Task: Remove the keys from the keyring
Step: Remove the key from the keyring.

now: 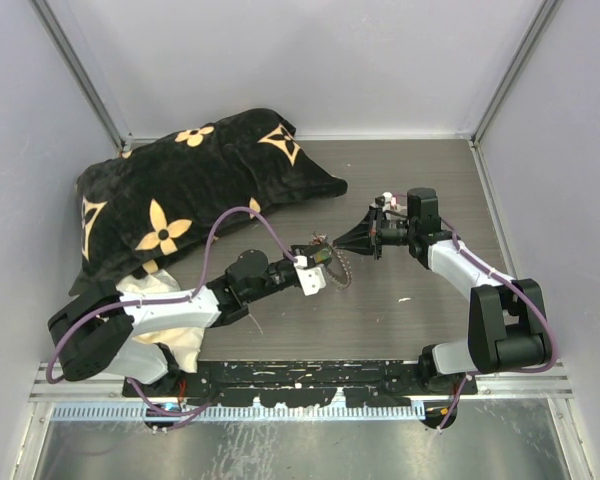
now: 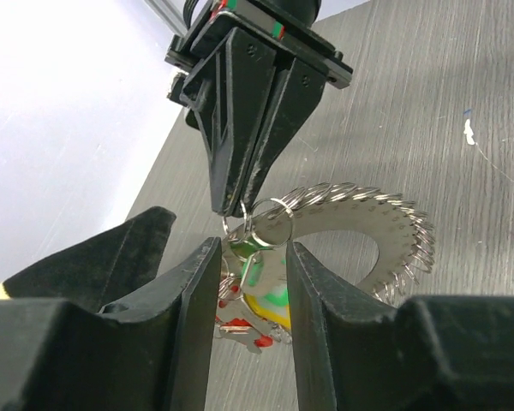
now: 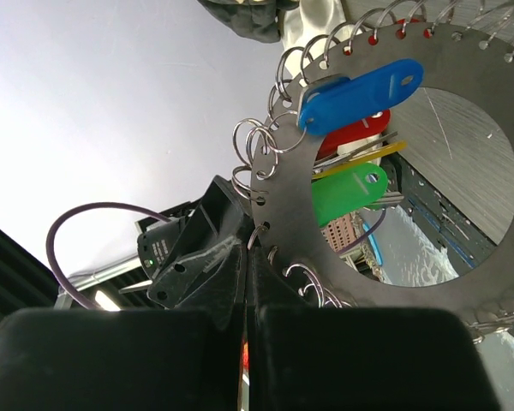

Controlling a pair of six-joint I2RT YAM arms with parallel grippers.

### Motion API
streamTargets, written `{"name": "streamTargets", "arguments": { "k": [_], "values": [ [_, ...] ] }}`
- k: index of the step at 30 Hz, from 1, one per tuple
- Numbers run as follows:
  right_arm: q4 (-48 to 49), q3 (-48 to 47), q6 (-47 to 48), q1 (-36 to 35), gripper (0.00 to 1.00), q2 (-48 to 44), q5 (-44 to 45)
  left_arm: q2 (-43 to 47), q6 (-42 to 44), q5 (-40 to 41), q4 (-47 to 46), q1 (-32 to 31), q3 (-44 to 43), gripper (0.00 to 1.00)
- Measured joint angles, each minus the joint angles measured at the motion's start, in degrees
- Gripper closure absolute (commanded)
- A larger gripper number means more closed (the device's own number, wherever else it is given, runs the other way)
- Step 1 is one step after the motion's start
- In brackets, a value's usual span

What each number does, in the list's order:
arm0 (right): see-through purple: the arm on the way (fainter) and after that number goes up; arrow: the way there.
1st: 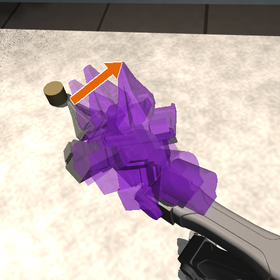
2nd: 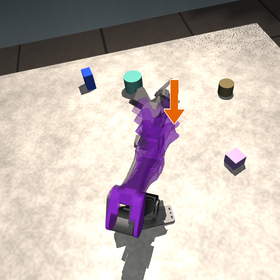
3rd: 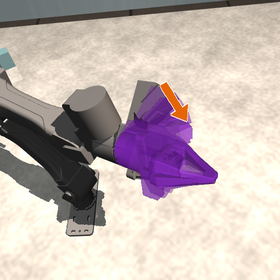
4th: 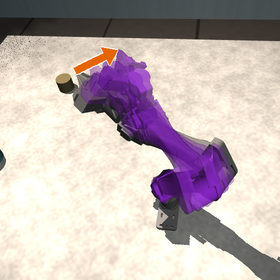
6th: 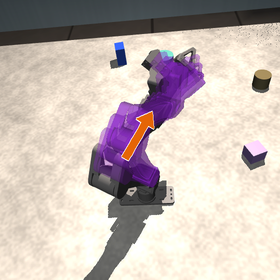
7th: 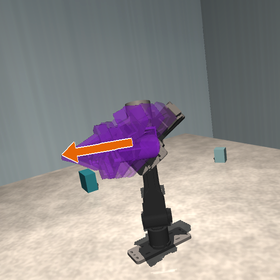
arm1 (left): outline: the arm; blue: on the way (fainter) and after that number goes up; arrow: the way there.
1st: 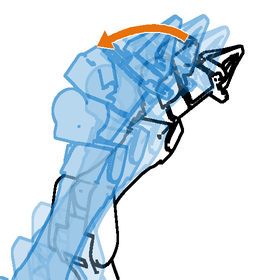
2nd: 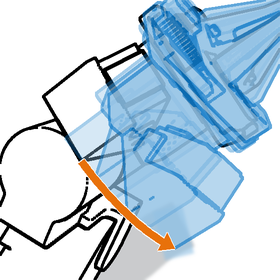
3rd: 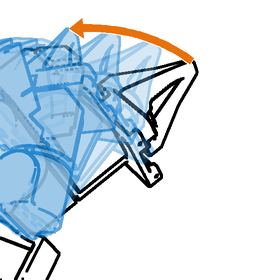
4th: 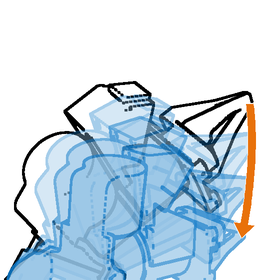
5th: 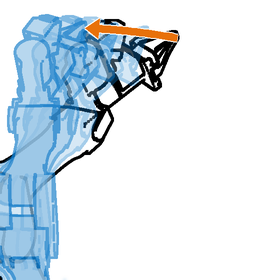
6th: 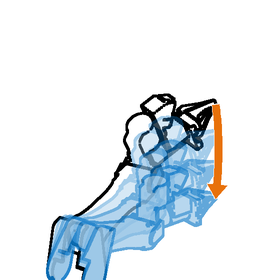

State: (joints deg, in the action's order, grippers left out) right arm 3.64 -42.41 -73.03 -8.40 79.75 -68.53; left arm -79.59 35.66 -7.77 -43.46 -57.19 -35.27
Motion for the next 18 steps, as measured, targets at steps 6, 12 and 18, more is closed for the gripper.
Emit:
{"name": "streamTargets", "arguments": {
  "k": [6,12,18],
  "values": [
    [0.00,0.00,-0.02,-0.11,0.99,0.00,-0.09,-1.22,1.55,4.22,-1.49,-2.60,0.04,0.64],
    [0.00,0.00,-0.02,-0.11,0.99,0.00,-0.17,-3.08,3.93,7.65,-3.13,-3.19,0.04,0.64],
    [0.00,0.00,-0.15,-0.13,0.99,0.00,-0.37,-3.13,4.87,9.20,-3.69,-3.19,0.04,0.58]
  ]
}}
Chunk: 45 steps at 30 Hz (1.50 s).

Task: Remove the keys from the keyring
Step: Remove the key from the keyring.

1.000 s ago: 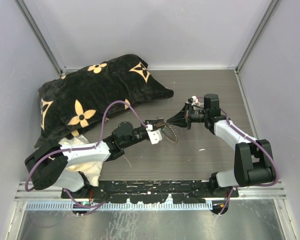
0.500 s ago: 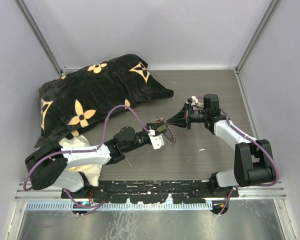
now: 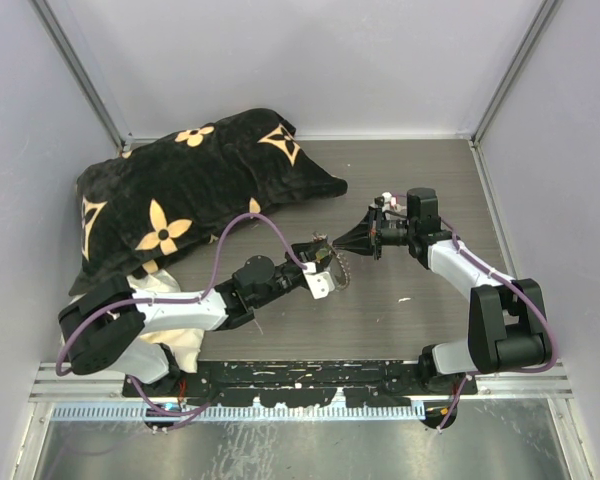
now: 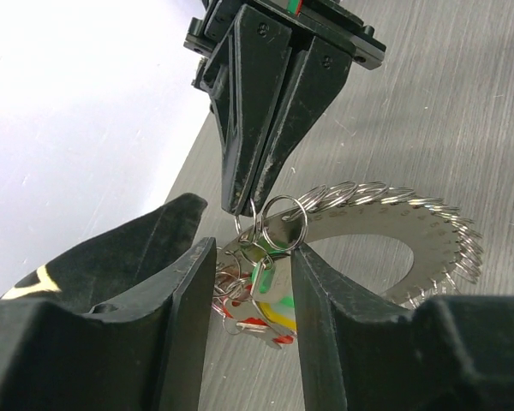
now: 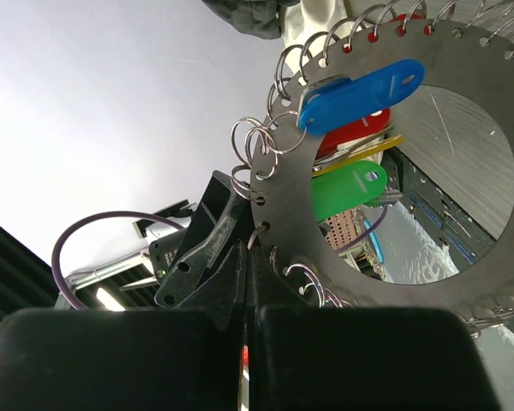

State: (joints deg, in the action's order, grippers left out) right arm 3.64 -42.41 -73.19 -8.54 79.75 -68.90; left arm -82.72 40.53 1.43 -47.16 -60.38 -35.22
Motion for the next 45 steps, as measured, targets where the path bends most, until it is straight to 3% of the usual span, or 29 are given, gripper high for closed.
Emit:
{"name": "streamTargets", "arguments": {
  "k": [14,37,45],
  "values": [
    [0.00,0.00,-0.04,-0.04,0.99,0.02,-0.24,-1.51,2.05,1.84,-1.95,0.00,0.00,0.65],
    [-0.02,0.00,-0.26,-0.35,0.99,0.17,-0.26,-1.49,2.93,3.43,-3.78,-0.76,1.14,0.67],
    [-0.02,0.00,-0.28,-0.35,0.99,0.17,-0.26,-1.49,3.04,4.48,-5.11,-1.77,1.14,0.77]
  ]
}}
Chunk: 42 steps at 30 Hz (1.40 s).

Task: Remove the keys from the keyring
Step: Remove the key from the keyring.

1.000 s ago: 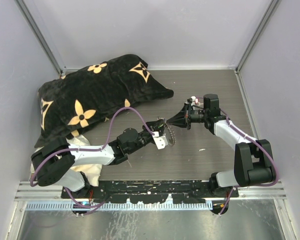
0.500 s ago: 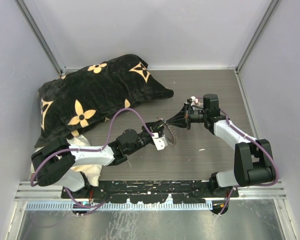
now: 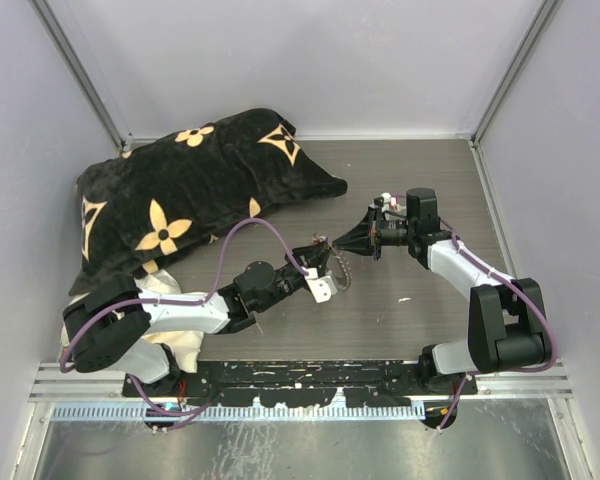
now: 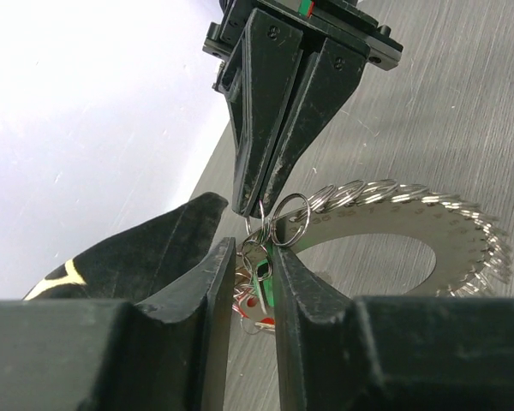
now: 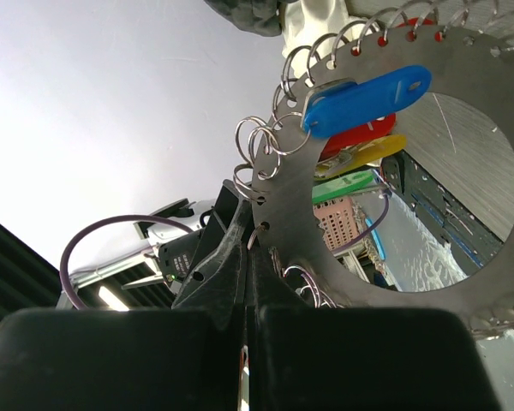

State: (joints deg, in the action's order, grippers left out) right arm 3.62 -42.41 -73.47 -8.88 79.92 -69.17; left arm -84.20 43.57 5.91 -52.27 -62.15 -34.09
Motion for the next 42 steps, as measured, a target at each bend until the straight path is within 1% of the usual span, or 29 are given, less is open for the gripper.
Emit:
{"name": "streamTargets", "arguments": {
  "k": [12,19,22,24,29,30,33,36,40,42],
  "values": [
    [0.00,0.00,-0.20,0.00,0.99,0.00,0.00,0.00,0.70,0.33,-0.17,-0.15,0.00,0.89],
    [-0.02,0.00,-0.22,0.00,0.99,0.00,0.00,0.00,1.01,0.37,-0.17,-0.37,0.00,0.92],
    [-0.09,0.00,-0.22,0.00,0.99,0.00,0.00,0.00,1.18,0.39,-0.17,-0.37,0.00,0.95],
    [-0.22,0.00,-0.22,0.00,0.99,0.00,0.02,0.00,1.40,0.48,-0.17,-0.37,0.00,0.99],
    [-0.37,0.00,-0.24,0.00,0.99,0.00,0.04,0.00,2.45,0.90,-0.15,-0.42,-0.09,1.00],
    [-0.44,0.00,-0.24,0.00,0.98,0.00,0.04,0.00,2.54,0.96,-0.13,-0.42,-0.09,1.00],
    [-0.72,0.00,-0.24,0.00,0.87,0.00,0.04,0.00,2.60,1.14,0.04,-0.44,-0.15,1.00],
    [-0.85,0.00,-0.20,0.00,0.78,0.00,0.00,0.00,2.45,1.27,0.72,-0.44,-0.28,1.00],
    [-0.85,0.00,-0.22,-0.02,0.69,0.00,-0.20,0.00,2.12,1.40,2.08,-0.44,-0.28,1.00],
    [-0.83,0.00,-0.22,-0.02,0.68,0.00,-0.37,0.00,1.86,1.49,2.78,-0.42,-0.28,1.00]
  ]
}}
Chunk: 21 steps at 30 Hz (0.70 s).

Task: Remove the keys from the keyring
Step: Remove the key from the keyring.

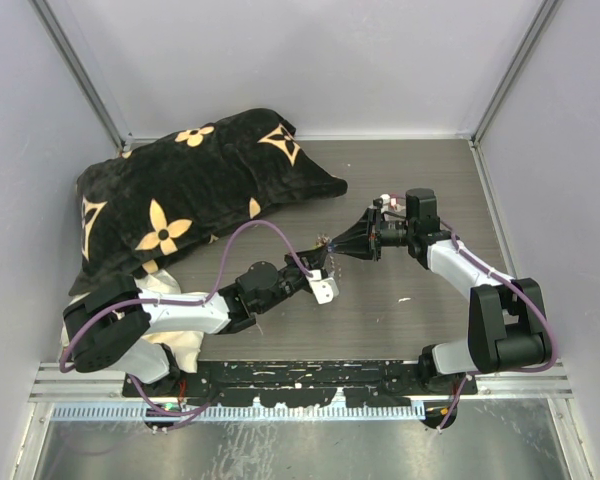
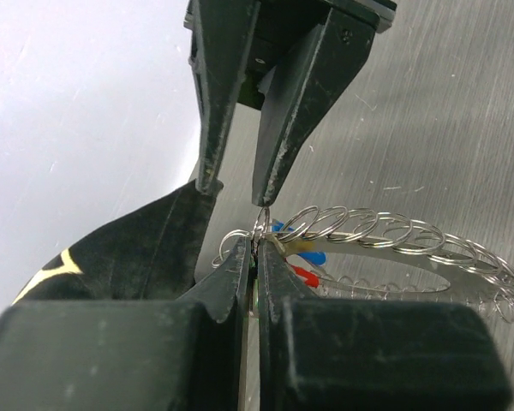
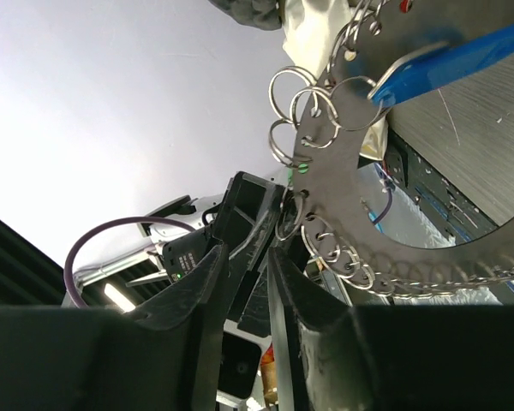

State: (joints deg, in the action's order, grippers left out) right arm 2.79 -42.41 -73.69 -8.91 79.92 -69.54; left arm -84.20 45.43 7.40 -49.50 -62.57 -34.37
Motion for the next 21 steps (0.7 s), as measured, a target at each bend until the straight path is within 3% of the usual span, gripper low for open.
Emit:
{"name": "streamTargets", "arguments": {
  "k": [8,13,17,21],
  "values": [
    [0.02,0.00,0.09,0.00,0.62,0.00,-0.26,0.02,-1.38,0.48,0.90,-0.04,0.00,1.00],
    [-0.81,-0.81,3.69,0.74,0.69,0.26,-1.75,0.11,-2.01,0.98,0.90,-0.04,0.00,1.00],
    [-12.04,-9.35,18.62,3.28,0.73,3.02,-2.84,0.20,-2.95,1.03,0.90,-0.04,0.02,1.00],
    [-34.99,-29.73,50.34,5.42,0.72,8.94,2.54,1.38,-4.39,1.25,1.20,-0.04,0.13,1.00]
  ]
}}
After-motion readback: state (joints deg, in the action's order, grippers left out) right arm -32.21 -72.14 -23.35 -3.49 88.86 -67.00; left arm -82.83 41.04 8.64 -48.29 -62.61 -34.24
